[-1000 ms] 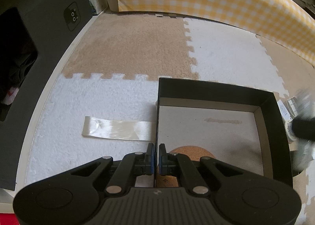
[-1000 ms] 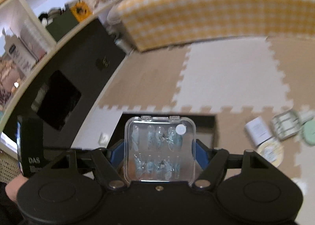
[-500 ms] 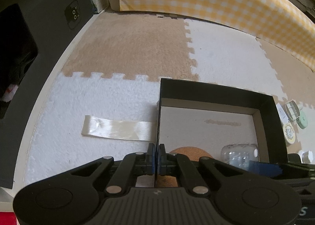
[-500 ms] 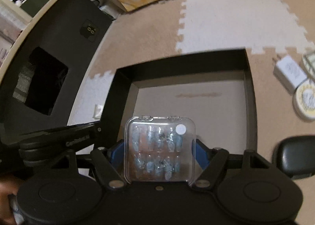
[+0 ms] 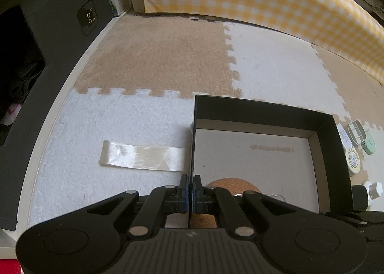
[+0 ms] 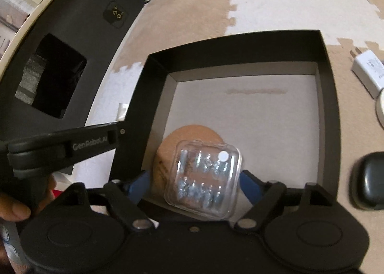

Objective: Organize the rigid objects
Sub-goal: 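Carry the clear case with the right gripper over the black box, then release the clear case onto the coaster inside the box, then move the right gripper to the black earbud case and grasp it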

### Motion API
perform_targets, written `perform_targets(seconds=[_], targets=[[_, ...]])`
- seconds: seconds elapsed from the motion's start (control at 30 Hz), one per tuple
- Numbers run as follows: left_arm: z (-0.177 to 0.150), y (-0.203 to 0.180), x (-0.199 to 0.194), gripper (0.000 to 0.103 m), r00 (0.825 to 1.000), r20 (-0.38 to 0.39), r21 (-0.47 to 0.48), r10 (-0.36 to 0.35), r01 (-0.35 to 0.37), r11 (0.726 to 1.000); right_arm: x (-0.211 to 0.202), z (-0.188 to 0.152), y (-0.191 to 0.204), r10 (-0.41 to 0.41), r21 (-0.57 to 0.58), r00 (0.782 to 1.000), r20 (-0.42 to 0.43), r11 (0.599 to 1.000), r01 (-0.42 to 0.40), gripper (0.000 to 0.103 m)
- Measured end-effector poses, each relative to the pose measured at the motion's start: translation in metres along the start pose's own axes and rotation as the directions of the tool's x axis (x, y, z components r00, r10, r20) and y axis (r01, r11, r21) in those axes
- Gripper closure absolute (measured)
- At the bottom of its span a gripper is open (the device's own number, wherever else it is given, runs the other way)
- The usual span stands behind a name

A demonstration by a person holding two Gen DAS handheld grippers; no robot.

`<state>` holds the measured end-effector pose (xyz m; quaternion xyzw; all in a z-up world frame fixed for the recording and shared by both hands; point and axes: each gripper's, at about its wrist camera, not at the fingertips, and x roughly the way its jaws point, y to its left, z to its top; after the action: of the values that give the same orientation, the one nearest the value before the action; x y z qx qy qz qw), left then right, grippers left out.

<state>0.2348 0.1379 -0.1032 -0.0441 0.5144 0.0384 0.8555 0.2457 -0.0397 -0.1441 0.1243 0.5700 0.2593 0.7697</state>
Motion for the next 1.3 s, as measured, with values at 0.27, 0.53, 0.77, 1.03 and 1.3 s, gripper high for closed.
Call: perform_targets(seconds=[0.27,0.53,0.77,1.03,1.3], targets=[[0.0,0.0,0.0,0.101,1.0,0.0,0.0,0.0,0.0,1.0,0.005,-0.002,-0.006,0.086,0.049,0.996,-0.003,0.995,-0.086,0.059],[0.0,0.0,0.0,0.101,1.0,0.0,-0.001,-0.001,0.001,1.0,0.009,-0.008,0.005,0.093,-0.02,0.996,-0.007,0.996,-0.093,0.061],[0.001,0.0,0.0,0.101,1.0,-0.001,-0.002,-0.002,0.002,1.0,-0.004,-0.008,0.012,0.041,-0.085,0.999,0.036,0.996,-0.038,0.06],[0.0,0.0,0.0,0.101,1.0,0.0,-0.004,0.0,0.0,1.0,-0.028,-0.011,0.018,-0.014,-0.147,0.996,0.093,0.989,0.028,0.037],[0.0,0.0,0.0,0.101,1.0,0.0,-0.002,0.0,0.0,1.0,-0.064,-0.013,0.022,-0.053,-0.194,0.987,0.154,0.977,0.083,0.011]])
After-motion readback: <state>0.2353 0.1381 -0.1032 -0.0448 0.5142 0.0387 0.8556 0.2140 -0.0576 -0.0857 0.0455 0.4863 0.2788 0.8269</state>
